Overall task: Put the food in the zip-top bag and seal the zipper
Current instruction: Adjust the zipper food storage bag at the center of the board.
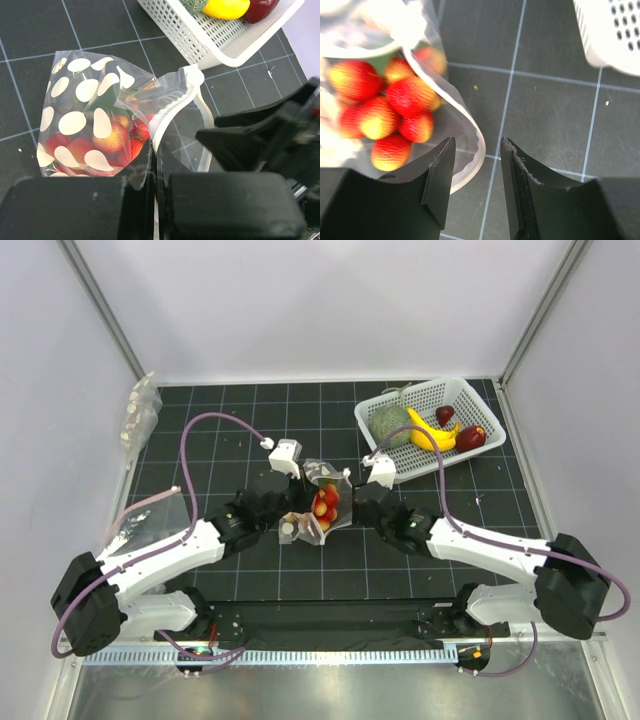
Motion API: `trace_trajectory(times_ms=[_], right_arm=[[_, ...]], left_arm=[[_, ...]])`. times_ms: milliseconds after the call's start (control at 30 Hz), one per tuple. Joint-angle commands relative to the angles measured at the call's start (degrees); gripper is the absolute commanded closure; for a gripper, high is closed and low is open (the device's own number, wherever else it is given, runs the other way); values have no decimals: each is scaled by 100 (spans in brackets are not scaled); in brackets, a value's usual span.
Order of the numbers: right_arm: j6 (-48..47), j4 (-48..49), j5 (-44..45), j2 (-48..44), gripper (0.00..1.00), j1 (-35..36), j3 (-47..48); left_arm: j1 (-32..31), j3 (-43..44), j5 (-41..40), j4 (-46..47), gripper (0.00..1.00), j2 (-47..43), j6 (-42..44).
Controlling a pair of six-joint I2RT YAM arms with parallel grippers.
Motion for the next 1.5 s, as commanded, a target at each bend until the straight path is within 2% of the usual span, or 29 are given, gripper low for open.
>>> trace_trajectory(times_ms=[0, 100, 167, 200, 267, 400, 467, 533, 633, 767, 1033, 1233, 1467], right_arm=[[303, -227, 63, 388, 52, 2, 374], [480, -377, 72, 644, 52, -6, 506], [507, -369, -24, 732, 60, 2, 559], [498, -360, -77, 750, 75, 11, 576], [455, -386, -139, 645, 99, 11, 629], [235, -395, -112, -57, 99, 20, 752], [51, -900, -348, -199, 99, 11, 1408], [-81, -1629, -612, -77, 99, 11, 2406], [-196, -1889, -1183, 117, 99, 29, 3245], [-222, -2055, -1326, 231, 99, 38, 3670], [-574, -1943, -517, 127, 99, -33, 3004], [-653, -1126, -1096, -243, 99, -24, 2169], [-811, -764, -1580, -348, 99, -33, 1869]], left_arm=[[19, -20, -90, 332, 100, -143, 45], [19, -81, -362, 314, 100, -301, 28], [19, -143, -468, 332, 100, -380, 19], [19, -152, -477, 340, 100, -407, 19], [19, -169, -469, 340, 100, -477, 36], [19, -3, -460, 157, 100, -557, 273], [19, 357, -582, -376, 100, -478, 327], [10, 638, -513, -590, 100, -390, 239], [19, 701, -100, -644, 100, -232, 28], [19, 754, 156, -705, 100, -318, -51], [19, 596, -214, -881, 100, -1014, -16], [19, 552, -21, -829, 100, -724, -104], [19, 358, 366, -425, 100, -767, -183]])
